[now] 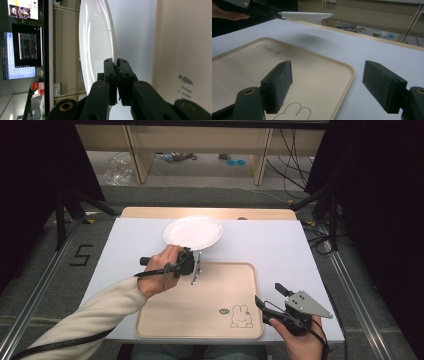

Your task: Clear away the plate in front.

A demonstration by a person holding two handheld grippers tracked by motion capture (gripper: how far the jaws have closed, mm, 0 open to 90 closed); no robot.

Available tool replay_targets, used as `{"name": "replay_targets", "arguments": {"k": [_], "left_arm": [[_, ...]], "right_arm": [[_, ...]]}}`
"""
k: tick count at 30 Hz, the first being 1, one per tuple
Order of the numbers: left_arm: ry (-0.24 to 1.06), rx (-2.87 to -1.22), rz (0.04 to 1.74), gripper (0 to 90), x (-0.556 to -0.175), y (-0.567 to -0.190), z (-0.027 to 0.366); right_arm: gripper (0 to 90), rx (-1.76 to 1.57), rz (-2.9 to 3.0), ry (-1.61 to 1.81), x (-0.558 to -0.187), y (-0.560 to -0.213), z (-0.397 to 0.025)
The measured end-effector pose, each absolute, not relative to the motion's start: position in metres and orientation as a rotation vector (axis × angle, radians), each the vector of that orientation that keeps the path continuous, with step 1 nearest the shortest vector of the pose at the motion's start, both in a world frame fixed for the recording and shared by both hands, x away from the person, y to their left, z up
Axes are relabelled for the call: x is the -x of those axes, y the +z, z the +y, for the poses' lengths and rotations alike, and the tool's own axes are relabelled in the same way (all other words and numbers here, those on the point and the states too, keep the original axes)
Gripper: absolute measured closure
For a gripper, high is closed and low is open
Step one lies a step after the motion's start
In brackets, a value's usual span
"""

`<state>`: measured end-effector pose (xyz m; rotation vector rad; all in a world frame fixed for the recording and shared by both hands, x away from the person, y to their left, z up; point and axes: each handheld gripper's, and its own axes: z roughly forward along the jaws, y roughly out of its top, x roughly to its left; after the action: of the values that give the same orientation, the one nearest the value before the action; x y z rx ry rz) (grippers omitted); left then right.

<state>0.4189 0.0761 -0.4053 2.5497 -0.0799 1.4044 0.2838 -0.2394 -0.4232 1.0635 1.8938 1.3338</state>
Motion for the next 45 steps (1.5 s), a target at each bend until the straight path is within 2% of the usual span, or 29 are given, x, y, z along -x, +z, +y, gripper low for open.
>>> {"name": "replay_targets", "arguments": {"k": [45], "left_arm": [[1.437, -2.517, -0.148, 86.5, -0.383, -0.398, 0.087]], "right_arm": [[24.9, -1.066, 1.896, 1.328, -0.284, -0.423, -0.24]]}}
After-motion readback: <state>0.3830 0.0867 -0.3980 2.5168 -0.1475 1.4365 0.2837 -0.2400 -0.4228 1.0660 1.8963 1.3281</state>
